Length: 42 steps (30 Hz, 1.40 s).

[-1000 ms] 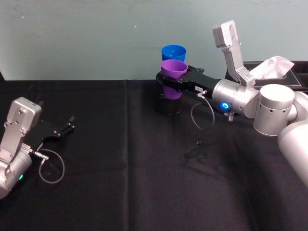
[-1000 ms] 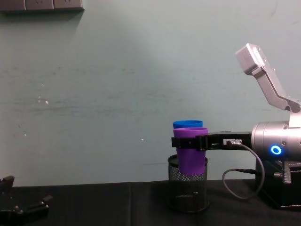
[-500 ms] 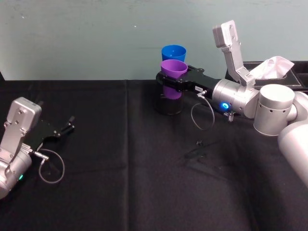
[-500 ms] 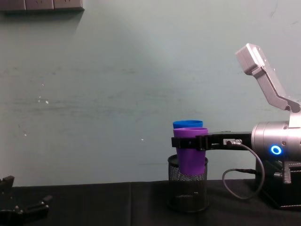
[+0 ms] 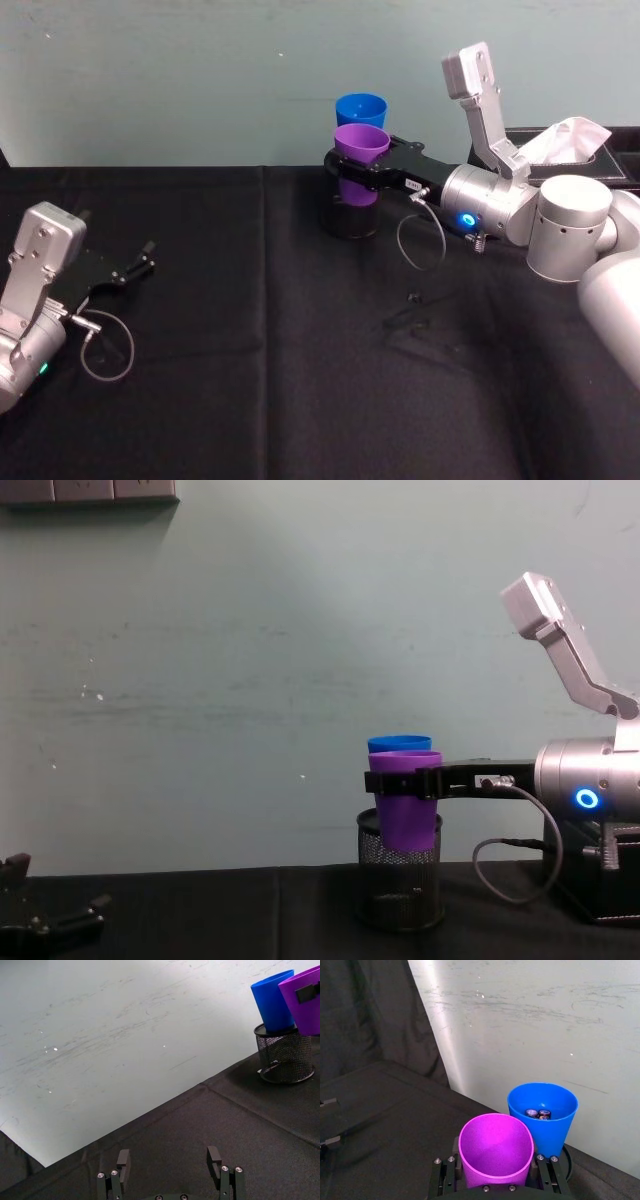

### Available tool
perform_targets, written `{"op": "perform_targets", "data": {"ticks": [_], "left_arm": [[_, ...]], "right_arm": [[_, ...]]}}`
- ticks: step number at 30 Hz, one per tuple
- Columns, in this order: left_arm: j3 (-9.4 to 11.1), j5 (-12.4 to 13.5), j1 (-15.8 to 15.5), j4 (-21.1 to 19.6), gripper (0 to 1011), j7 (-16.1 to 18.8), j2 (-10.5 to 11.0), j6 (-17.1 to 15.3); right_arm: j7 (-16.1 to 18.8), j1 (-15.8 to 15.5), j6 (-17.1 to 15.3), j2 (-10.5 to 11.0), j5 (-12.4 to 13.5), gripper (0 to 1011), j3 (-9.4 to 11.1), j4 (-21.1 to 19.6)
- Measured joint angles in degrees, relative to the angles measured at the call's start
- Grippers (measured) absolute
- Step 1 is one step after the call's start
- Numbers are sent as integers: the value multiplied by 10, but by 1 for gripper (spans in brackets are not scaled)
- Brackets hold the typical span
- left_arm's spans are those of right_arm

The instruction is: Pick up one cup with a gripper and tap it against the other cup.

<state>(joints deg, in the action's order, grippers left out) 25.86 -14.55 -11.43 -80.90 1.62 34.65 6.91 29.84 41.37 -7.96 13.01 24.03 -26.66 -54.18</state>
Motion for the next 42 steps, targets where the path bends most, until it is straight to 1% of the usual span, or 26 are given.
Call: {"op": "perform_targets", "data": {"ticks": [42], "left_arm": [[0, 0, 0, 0, 1000, 0, 0, 0]], "right_arm": [[0, 0, 0, 0, 0, 721, 0, 0]]}}
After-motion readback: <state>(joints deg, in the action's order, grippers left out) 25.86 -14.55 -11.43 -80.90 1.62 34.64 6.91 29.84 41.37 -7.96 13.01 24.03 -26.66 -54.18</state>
